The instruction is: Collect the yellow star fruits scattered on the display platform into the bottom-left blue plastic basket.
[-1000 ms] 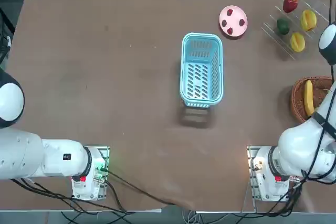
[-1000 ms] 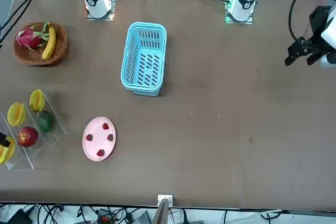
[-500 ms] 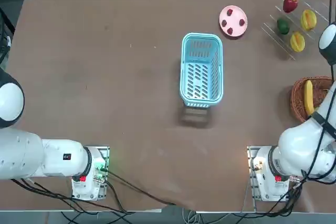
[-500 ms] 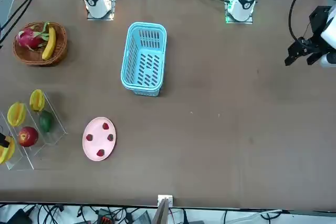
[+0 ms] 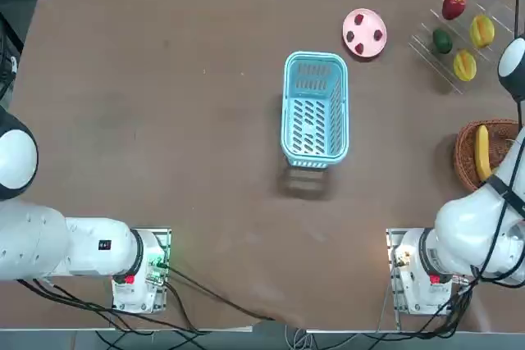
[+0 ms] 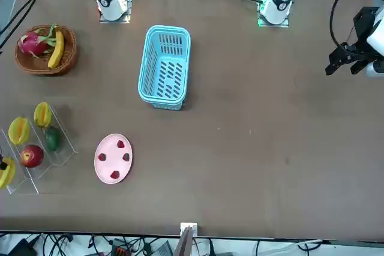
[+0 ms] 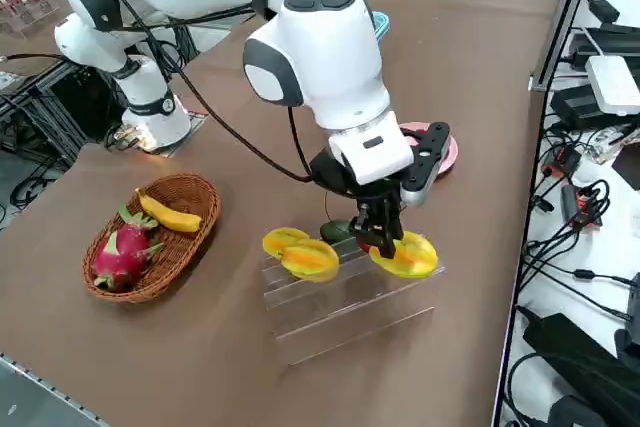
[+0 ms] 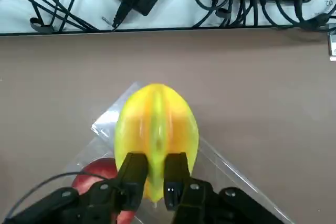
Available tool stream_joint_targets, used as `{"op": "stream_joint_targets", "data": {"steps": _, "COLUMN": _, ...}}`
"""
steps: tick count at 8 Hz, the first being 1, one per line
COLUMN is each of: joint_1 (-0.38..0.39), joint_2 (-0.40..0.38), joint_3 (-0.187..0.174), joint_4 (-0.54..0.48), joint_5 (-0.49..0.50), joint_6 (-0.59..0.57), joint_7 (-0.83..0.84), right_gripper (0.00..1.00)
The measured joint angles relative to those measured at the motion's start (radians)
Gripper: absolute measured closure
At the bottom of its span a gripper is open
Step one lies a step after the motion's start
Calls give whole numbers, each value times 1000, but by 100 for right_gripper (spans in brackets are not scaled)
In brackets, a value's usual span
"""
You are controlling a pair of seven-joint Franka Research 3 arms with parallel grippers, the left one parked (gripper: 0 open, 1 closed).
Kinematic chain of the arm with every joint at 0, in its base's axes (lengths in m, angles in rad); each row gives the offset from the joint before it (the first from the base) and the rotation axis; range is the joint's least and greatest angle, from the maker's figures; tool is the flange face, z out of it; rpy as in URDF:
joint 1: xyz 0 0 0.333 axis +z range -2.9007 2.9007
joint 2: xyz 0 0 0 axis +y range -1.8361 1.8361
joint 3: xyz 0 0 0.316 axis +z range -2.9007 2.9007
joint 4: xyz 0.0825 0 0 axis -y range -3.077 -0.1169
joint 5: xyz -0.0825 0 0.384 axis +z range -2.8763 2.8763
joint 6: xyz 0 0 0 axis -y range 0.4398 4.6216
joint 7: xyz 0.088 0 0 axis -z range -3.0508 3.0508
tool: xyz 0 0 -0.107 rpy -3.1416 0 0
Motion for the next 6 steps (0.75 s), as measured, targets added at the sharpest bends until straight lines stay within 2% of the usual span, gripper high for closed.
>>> {"op": "stream_joint_targets", "data": {"steps": 1, "joint_1": 0, "joint_2": 0, "joint_3": 0, "joint_4": 0, "joint_5": 0, "joint_6": 1, "joint_7": 0, "right_gripper": 78}}
{"op": "stream_joint_targets", "data": {"steps": 2, "joint_1": 0, "joint_2": 0, "joint_3": 1, "joint_4": 3, "joint_5": 0, "joint_6": 1, "joint_7": 0, "right_gripper": 83}}
{"op": "stream_joint_targets", "data": {"steps": 6, "joint_1": 0, "joint_2": -3, "joint_3": 1, "joint_4": 12, "joint_5": 0, "joint_6": -35, "joint_7": -1, "right_gripper": 84}}
